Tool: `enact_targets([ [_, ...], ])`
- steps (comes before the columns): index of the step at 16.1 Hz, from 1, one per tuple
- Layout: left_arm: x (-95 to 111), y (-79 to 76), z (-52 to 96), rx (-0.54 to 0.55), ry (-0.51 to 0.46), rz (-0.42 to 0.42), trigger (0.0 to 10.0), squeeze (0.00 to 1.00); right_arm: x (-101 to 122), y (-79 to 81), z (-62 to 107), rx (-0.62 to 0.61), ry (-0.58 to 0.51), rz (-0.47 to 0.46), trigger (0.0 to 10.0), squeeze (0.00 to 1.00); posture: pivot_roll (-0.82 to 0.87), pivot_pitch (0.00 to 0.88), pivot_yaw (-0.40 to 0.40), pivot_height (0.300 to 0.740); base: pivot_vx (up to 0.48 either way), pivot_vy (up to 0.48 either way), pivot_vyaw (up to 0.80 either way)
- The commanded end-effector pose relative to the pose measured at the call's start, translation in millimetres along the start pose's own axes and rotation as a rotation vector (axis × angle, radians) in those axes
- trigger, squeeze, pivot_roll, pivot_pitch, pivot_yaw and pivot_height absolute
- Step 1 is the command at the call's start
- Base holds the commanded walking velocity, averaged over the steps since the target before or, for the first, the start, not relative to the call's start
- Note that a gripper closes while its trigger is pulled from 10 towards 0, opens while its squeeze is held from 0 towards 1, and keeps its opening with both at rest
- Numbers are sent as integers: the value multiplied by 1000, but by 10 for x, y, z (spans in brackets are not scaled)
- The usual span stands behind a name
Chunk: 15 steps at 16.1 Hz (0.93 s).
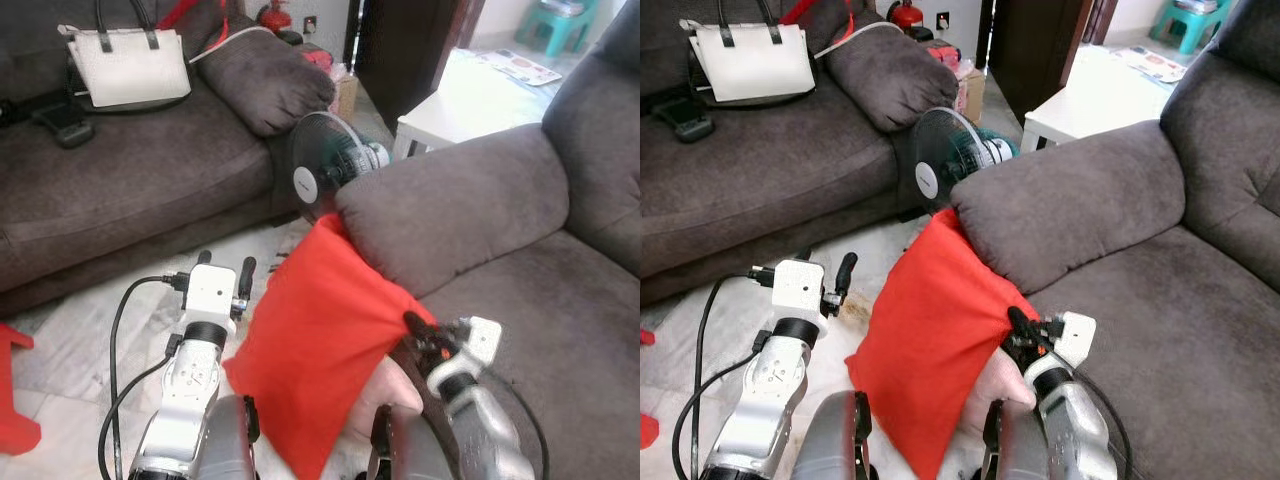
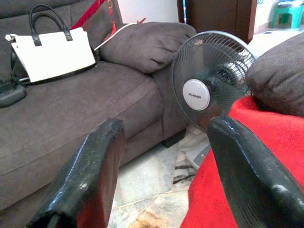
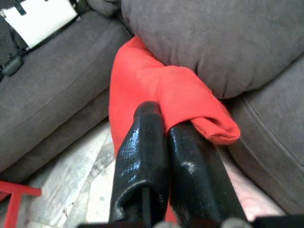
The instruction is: Move the pillow to the sofa from floor
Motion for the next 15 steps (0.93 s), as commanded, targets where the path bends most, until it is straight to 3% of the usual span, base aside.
enact_targets([
  [1, 12, -30, 4, -16, -7, -3, 10000, 0, 339, 64, -8, 24, -116, 60, 10000, 0, 106, 56, -72, 579, 0, 0, 0],
  [3, -3, -35, 19, -33, -3, -6, 10000, 0, 471, 84, 155, -12, -180, 130, 10000, 0, 96, 66, -56, 579, 0, 0, 0],
  [6, 1, -39, 25, -52, -5, -11, 10000, 0, 541, 126, 239, -61, -239, 215, 10000, 0, 100, 76, -33, 579, 0, 0, 0],
  [15, 31, -29, 13, -74, -17, -19, 10000, 0, 595, 212, 224, -95, -259, 256, 10000, 0, 100, 81, -16, 579, 0, 0, 0],
])
Point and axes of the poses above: a point about 5 cm out from each wrist's last joint towards the gripper, its own z axis pointing back from the gripper into the wrist, its own x axis along the axis of the wrist's last joint, y = z × x, the point moved 5 cm from there along -z, pointing out of the wrist towards the gripper, and after that the axes turned 10 degrees about -z, right-handed, at the moved point
